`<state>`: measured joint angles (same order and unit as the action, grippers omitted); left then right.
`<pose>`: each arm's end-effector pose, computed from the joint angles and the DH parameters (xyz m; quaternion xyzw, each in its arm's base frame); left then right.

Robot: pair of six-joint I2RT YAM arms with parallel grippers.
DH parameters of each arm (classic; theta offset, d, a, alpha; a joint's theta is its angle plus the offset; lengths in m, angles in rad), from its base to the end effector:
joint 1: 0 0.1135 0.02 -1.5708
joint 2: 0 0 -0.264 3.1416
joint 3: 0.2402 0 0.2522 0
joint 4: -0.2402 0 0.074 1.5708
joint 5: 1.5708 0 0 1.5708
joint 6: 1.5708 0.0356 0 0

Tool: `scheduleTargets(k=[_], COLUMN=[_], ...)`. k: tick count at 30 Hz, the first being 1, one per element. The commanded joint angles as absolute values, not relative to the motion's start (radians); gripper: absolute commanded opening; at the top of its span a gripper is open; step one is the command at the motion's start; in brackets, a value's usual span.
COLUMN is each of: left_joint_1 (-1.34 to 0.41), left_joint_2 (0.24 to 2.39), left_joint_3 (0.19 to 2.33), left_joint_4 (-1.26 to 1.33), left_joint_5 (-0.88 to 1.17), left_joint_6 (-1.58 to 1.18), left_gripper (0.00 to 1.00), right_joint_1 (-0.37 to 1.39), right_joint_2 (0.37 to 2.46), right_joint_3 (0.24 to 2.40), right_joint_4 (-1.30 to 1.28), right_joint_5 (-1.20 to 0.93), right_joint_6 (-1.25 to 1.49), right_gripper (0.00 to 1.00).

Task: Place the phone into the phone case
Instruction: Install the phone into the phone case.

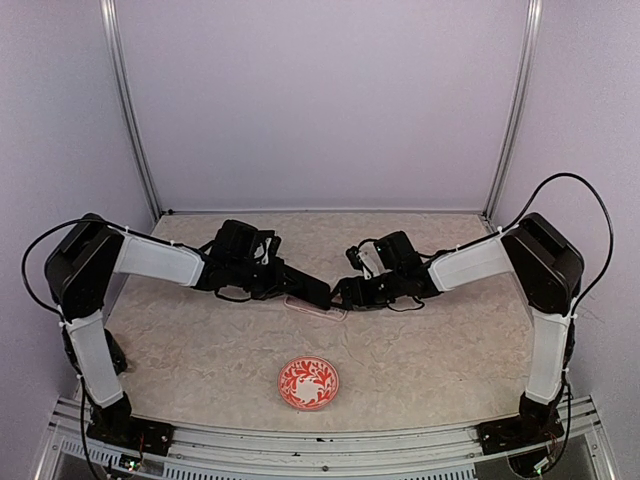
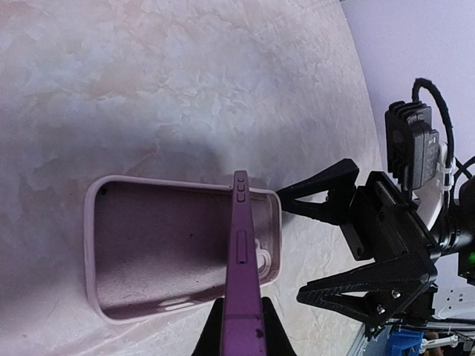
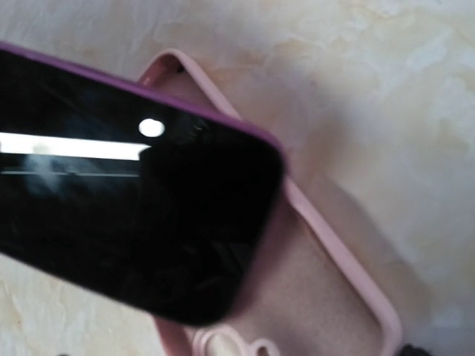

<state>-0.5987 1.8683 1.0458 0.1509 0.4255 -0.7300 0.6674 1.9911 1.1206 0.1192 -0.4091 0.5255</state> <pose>0.3150 -0.2327 0.1610 0.0338 0.8844 -0.4116 0.2172 0.3128 0.2645 0.1331 -0.1444 0.8901 0.3732 0.2181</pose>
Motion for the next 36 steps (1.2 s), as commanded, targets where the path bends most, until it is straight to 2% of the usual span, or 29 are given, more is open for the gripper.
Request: scheduleTargets(k=[1,21,36], left_joint_1=[-0.591,-0.522,-0.520], left_joint_2=[1.935,1.969,2.068], left_joint_3=[1.101,1.151,1.227], left_joint_4=[0.152,0.118,0.048], left_joint_5=[0.553,0.677,0.807], left_joint_6=[-0.739,-0.734,-0.700], left_gripper=[0.00,0.00,0.00], right_joint_1=[0.654,0.657,0.656], right_joint_2=[1.979,1.922,1.978], right_joint_3=[1.086,1.037,1.087], right_joint_4=[0.056,0.078,0.080], right_joint_5=[-0.424,-0.501,-0.494], right_joint_6=[0.511,0.529,0.508], right_gripper=[0.95,0.95,0.95])
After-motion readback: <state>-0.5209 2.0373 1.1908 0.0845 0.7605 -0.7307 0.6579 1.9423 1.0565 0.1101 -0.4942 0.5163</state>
